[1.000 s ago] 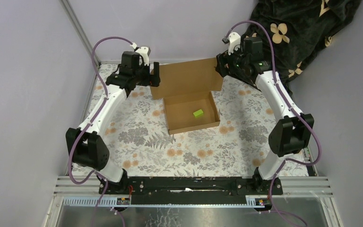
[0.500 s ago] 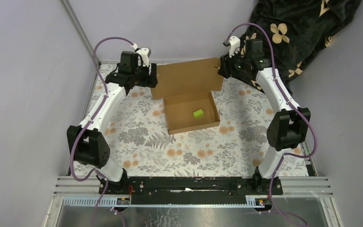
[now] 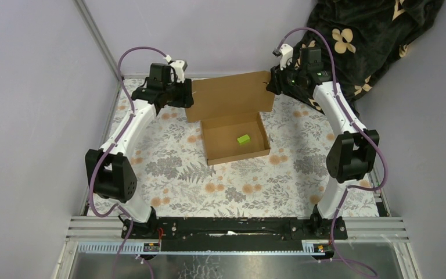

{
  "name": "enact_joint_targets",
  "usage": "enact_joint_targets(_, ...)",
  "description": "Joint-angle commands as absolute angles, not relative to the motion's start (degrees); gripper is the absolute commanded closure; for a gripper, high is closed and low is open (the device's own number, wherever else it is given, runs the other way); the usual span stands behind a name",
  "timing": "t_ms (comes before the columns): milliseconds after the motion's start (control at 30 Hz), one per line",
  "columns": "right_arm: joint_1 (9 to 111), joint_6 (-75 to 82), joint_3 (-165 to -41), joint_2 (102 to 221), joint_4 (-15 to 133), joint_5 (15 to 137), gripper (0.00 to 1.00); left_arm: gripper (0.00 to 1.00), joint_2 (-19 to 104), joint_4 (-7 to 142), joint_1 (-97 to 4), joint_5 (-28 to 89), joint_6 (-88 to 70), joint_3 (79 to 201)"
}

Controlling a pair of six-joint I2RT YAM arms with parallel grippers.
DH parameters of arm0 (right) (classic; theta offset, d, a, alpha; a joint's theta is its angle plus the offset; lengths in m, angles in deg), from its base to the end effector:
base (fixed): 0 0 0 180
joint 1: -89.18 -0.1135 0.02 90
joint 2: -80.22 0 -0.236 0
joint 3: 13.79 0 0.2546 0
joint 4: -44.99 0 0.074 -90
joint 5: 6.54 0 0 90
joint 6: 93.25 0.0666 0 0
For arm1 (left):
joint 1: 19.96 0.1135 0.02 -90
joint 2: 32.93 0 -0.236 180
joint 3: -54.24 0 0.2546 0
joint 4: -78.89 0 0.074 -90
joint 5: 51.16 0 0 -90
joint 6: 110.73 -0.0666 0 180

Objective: Fold the paper box

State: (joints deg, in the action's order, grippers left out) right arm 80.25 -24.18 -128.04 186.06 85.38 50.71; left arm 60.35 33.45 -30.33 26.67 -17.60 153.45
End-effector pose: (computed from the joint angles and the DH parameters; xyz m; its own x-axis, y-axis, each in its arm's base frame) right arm 0.4356 0.1049 0.3089 -0.2801 -0.3481 -0.8946 -0.7322 0.6801 -0.0354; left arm 0.3851 -0.0847 0.2869 -0.6432 0.0634 -0.7630 0.3013 0.9371 -0.1760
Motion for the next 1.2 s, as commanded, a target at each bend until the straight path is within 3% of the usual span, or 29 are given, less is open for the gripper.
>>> enact_joint_targets(0, 80.3, -23.3, -131.5, 186.7, 85.2, 47.9, 0.54, 0.4, 61.2, 33.7, -29.8, 24.7, -17.0, 156.3)
enact_joint_targets(333, 80.2, -21.6, -133.3, 187.5, 84.7, 45.9, 0.56, 0.35, 60.1, 34.4, -29.7, 24.6, -16.6, 157.4)
enact_joint_targets(500, 80.0, -21.5, -133.4, 187.8, 85.1, 45.2, 0.6, 0.5, 60.2, 34.4, -29.7, 24.2, -16.6, 157.4)
enact_joint_targets(933, 78.5, -21.3, -134.5, 188.5, 86.6, 45.0, 0.73, 0.71, 60.3, 34.7, -29.7, 22.3, -15.5, 157.6)
enact_joint_targets(1167, 76.9, -21.4, -134.7, 188.5, 88.3, 47.6, 0.79, 0.76, 60.1, 35.6, -29.8, 21.6, -14.2, 157.3)
